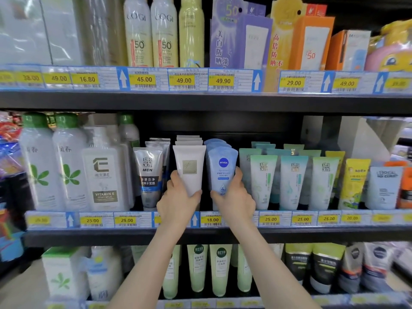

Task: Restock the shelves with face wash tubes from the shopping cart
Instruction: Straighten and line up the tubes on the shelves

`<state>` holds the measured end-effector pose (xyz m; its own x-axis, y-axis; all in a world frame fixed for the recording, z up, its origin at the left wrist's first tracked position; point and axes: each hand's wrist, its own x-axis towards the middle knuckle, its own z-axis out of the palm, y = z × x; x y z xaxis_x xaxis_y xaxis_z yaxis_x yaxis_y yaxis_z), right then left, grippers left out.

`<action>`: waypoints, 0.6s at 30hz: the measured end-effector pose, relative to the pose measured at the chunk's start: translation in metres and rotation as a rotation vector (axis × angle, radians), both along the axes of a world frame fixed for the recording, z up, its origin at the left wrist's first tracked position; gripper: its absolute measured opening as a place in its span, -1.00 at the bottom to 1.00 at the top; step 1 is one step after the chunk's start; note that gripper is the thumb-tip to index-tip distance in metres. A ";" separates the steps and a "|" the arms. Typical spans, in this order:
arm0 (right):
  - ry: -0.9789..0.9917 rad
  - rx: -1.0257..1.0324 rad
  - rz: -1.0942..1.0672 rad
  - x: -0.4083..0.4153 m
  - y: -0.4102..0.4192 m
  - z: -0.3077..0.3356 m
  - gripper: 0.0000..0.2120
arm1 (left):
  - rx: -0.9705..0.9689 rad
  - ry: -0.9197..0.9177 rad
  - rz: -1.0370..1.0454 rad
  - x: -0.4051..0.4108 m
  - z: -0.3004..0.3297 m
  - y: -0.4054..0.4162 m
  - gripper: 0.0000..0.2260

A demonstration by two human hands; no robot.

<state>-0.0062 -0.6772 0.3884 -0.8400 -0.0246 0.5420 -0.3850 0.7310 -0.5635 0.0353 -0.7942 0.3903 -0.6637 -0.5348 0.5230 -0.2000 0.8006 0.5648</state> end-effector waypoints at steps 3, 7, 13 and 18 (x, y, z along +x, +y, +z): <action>-0.017 -0.016 0.016 0.002 0.003 0.000 -0.26 | 0.004 -0.003 -0.007 0.003 0.001 0.001 -0.34; -0.003 -0.036 0.041 0.005 0.006 0.000 -0.23 | -0.002 0.004 -0.020 0.007 0.001 0.002 -0.33; 0.008 -0.041 0.086 0.010 0.011 0.001 -0.24 | -0.008 0.017 -0.039 0.011 -0.002 0.002 -0.31; 0.009 -0.044 0.097 0.009 0.013 0.000 -0.24 | -0.024 0.031 -0.043 0.013 -0.002 0.003 -0.29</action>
<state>0.0032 -0.6647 0.3879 -0.8301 -0.0814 0.5516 -0.4575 0.6650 -0.5903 0.0480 -0.7913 0.3879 -0.6693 -0.4934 0.5556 -0.1482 0.8213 0.5509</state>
